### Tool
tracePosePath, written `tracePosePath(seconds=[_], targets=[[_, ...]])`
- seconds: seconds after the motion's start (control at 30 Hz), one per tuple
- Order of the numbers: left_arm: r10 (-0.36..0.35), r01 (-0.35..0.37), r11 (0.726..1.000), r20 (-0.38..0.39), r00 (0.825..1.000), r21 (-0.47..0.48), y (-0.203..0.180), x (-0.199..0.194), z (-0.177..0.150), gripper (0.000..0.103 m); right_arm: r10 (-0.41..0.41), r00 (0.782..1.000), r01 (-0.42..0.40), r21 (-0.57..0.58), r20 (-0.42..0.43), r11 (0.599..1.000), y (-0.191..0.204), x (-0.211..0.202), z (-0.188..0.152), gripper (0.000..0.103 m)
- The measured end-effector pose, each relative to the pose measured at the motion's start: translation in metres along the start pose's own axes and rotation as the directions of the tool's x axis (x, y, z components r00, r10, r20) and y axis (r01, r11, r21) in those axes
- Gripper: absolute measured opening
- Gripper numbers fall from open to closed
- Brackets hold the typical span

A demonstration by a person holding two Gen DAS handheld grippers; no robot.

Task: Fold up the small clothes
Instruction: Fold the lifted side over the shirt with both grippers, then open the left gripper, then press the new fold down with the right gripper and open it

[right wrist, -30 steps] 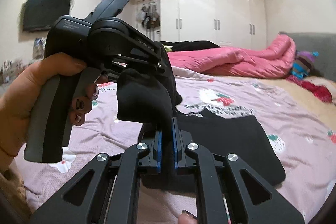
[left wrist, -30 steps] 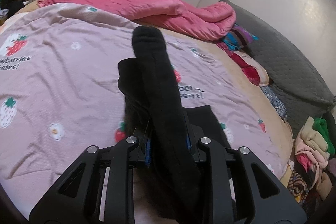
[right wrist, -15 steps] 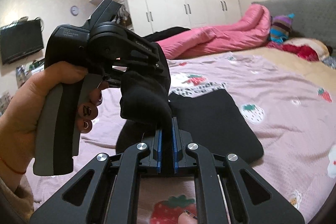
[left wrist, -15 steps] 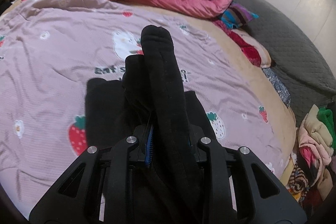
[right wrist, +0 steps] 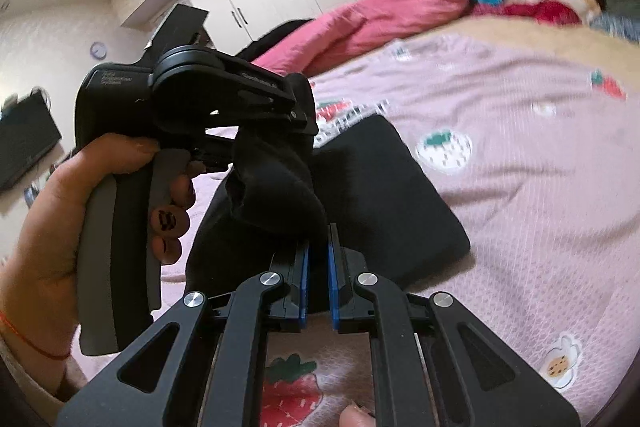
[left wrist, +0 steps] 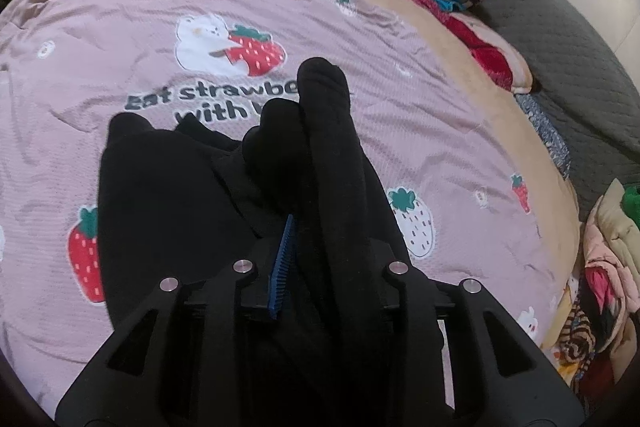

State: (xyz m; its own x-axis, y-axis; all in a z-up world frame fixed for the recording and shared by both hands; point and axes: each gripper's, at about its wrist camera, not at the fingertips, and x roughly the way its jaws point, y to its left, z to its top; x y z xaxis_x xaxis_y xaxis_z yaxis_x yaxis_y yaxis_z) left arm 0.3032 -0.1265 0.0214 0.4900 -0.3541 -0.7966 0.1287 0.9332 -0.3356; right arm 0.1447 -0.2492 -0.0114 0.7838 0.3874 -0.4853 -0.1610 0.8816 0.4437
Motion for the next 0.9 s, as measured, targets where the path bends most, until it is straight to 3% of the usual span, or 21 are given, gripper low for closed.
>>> tracePosePath(seconds=[0.27,0.4,0.43,0.5,0.6,0.7,0.77,0.9], targets=[[0.020,-0.019,1.000,-0.046,0.999,0.021,-0.011,0.024,0.000,0.031,0.007,0.998,-0.002,0.078,-0.065,0.997,-0.016,0.006,-0.002,0.009],[0.000,0.003,0.999,-0.083,0.997,0.035,-0.014,0.036,0.000,0.046,-0.001,0.994,0.011,0.089,-0.106,0.996,-0.025,0.012,-0.001,0.019],[-0.026,0.028,0.999,-0.082,0.996,0.028,-0.014,0.037,0.001,0.057,-0.003,0.993,0.014,0.090,-0.114,0.996,-0.027,0.013,-0.001,0.019],[-0.108,0.108,0.994,-0.083,0.991,-0.008,-0.012,0.036,0.002,0.070,0.007,0.990,0.009,0.107,-0.139,0.994,-0.031,0.017,-0.002,0.020],[-0.180,0.177,0.983,-0.073,0.981,-0.050,-0.006,0.027,0.003,0.073,0.044,0.986,-0.021,0.142,-0.159,0.990,-0.038,0.020,-0.002,0.024],[-0.191,0.187,0.979,-0.044,0.981,-0.081,0.009,0.009,0.000,0.073,0.072,0.983,-0.050,0.132,-0.170,0.990,-0.037,0.019,0.000,0.033],[-0.187,0.185,0.979,-0.012,0.982,-0.083,0.021,-0.005,-0.004,0.073,0.122,0.976,-0.095,0.153,-0.179,0.984,-0.039,0.019,0.003,0.055],[-0.058,0.060,0.998,0.061,0.996,-0.024,0.047,-0.037,-0.024,0.073,0.214,0.956,-0.176,0.194,-0.201,0.965,-0.043,0.024,0.023,0.072]])
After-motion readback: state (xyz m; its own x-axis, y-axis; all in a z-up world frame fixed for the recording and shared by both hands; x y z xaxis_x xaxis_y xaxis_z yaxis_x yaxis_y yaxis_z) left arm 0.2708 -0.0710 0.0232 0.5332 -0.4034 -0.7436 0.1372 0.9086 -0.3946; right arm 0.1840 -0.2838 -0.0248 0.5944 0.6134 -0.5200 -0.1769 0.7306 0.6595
